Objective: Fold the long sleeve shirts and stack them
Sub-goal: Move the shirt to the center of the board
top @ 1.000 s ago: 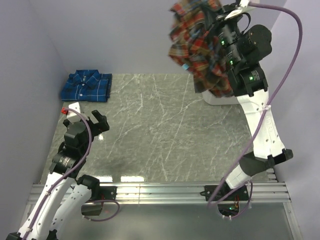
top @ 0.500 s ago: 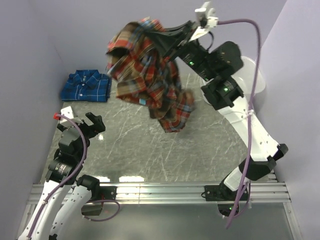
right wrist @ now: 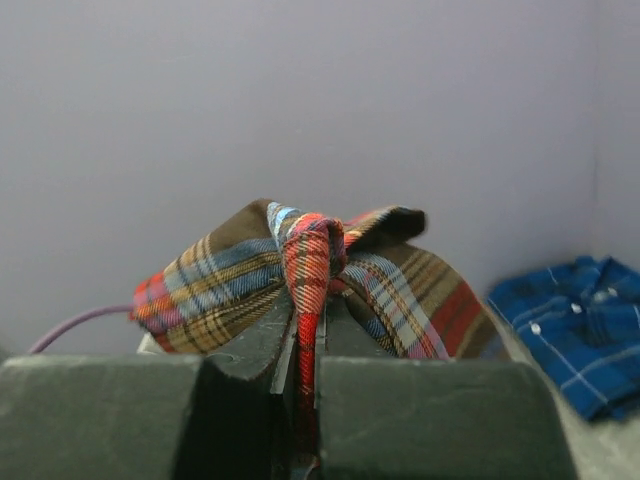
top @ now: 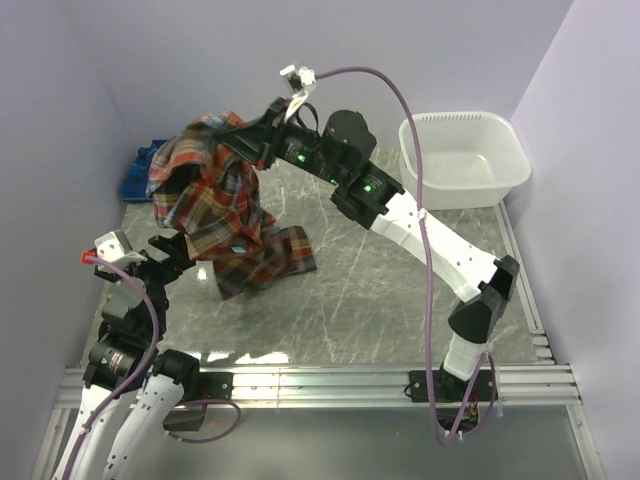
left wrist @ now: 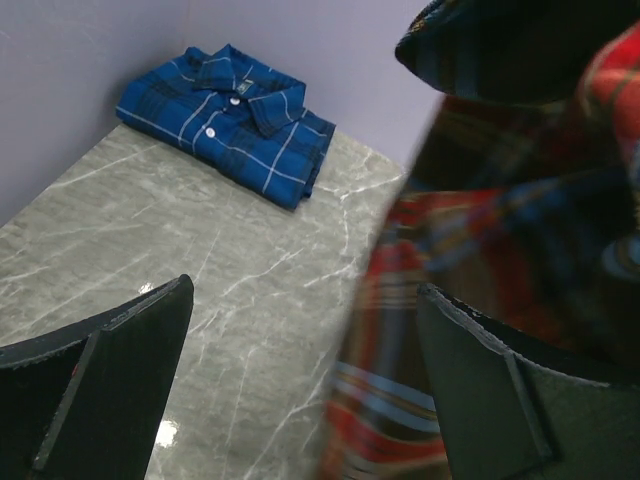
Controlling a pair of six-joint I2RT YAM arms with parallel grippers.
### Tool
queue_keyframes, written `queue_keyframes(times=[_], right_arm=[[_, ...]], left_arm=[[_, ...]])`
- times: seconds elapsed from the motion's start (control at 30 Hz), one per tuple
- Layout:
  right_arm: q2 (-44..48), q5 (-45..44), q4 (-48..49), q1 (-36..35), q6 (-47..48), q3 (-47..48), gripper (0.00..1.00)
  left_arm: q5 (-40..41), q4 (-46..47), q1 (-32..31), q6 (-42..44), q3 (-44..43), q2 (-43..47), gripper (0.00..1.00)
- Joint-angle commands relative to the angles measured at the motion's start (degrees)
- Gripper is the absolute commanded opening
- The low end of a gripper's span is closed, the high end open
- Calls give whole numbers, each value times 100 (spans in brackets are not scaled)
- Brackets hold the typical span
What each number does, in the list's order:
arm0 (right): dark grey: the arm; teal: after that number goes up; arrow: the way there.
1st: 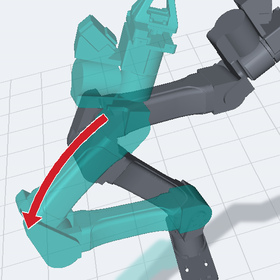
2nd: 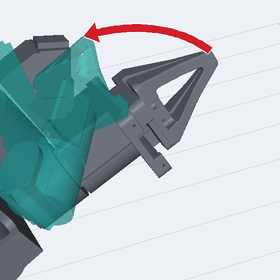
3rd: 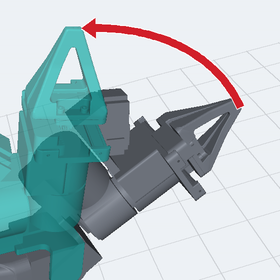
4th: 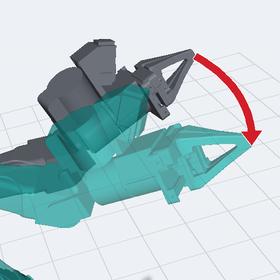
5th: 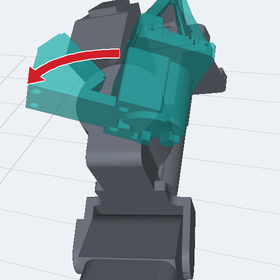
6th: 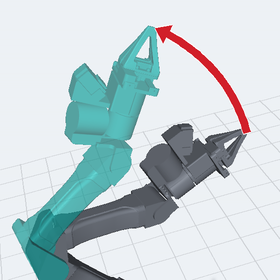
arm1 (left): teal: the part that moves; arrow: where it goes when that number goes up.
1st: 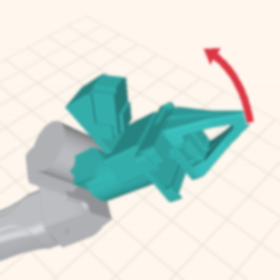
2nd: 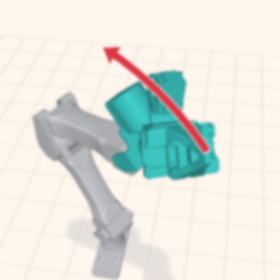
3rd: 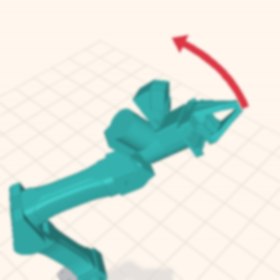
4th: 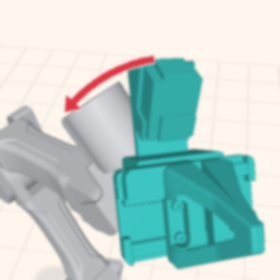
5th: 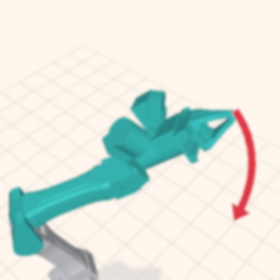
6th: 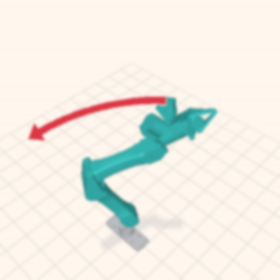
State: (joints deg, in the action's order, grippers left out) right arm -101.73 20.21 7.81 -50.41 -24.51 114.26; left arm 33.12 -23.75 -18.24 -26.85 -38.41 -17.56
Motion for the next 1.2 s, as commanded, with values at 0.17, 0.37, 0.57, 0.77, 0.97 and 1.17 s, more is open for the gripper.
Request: queue_keyframes(times=[0.17,0.37,0.57,0.77,0.97,1.17], right_arm=[[1392,-2266,-490,1568,-1958,-3026,2],[1516,-3206,-1711,2351,-1525,-4201,74],[1805,-3200,-2021,2308,-407,-4455,82],[1789,-3099,-1844,1720,-333,-4886,82],[1183,-3936,-2108,1157,-1266,-4746,84],[164,-5140,-2591,788,-1863,-4070,82]], left_arm=[[-437,344,22,118,10,-440,99],[-1044,362,48,180,-70,-1029,99],[-1509,310,49,101,-175,-1653,99],[-1941,99,49,-179,-465,-2575,99],[-2178,-305,49,-741,-992,-3832,99],[-2336,-297,66,-892,-1098,-4624,99]])
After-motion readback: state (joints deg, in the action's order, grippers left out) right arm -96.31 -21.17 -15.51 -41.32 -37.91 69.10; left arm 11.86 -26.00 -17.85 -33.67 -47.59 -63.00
